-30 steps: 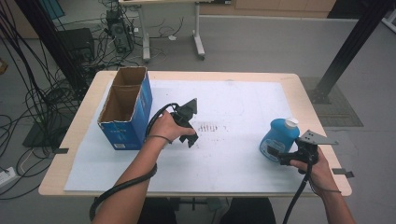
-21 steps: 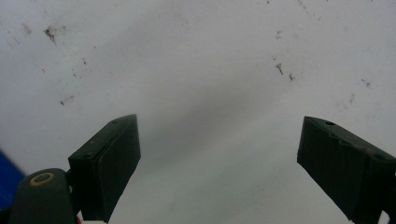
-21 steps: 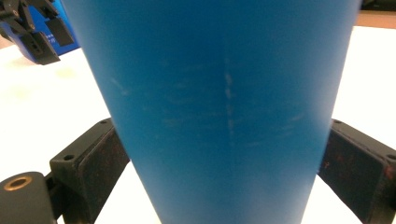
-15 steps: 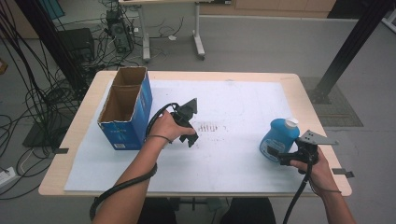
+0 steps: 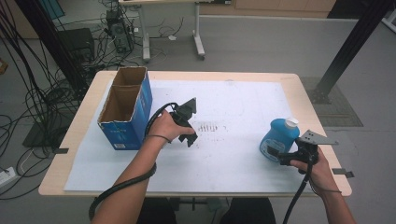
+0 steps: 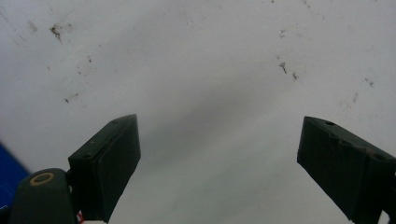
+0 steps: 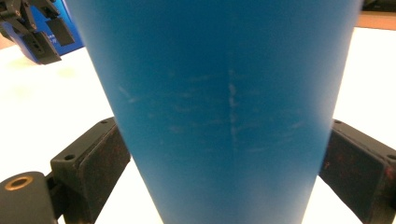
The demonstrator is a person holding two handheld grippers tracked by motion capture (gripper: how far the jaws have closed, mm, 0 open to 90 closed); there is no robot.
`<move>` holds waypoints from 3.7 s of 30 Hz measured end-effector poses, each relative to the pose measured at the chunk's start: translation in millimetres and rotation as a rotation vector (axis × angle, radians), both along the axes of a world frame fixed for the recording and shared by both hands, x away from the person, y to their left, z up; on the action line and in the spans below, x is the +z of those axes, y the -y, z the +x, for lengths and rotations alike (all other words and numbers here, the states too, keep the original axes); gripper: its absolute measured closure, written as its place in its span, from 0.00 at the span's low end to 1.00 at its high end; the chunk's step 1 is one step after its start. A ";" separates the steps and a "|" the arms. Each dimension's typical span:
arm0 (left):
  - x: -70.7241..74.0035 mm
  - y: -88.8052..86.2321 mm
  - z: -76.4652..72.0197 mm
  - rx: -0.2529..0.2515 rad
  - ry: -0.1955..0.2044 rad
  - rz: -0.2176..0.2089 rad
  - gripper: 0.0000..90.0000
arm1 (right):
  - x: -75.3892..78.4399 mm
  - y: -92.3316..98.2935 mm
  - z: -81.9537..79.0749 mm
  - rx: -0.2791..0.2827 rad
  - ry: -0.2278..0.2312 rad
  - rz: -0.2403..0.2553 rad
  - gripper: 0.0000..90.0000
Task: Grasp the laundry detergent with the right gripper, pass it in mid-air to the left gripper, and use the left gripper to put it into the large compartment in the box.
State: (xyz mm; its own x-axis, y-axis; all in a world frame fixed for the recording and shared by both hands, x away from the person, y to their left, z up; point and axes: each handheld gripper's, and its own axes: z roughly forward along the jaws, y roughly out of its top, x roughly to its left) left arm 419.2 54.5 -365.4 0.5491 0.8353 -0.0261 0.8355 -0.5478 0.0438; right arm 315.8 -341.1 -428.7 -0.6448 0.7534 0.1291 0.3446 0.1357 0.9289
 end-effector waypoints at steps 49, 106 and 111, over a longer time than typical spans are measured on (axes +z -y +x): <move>-0.4 -1.9 -0.3 0.004 -0.001 -0.001 0.15 | 0.4 -4.5 1.1 0.006 0.041 -0.009 0.19; -2.8 -0.2 -2.5 0.004 -0.003 -0.010 0.15 | 0.7 -2.0 -3.9 -0.005 0.098 -0.046 0.48; -1.7 0.4 -2.6 0.003 -0.001 -0.011 0.15 | 0.5 -2.1 -4.1 -0.004 0.102 -0.047 0.48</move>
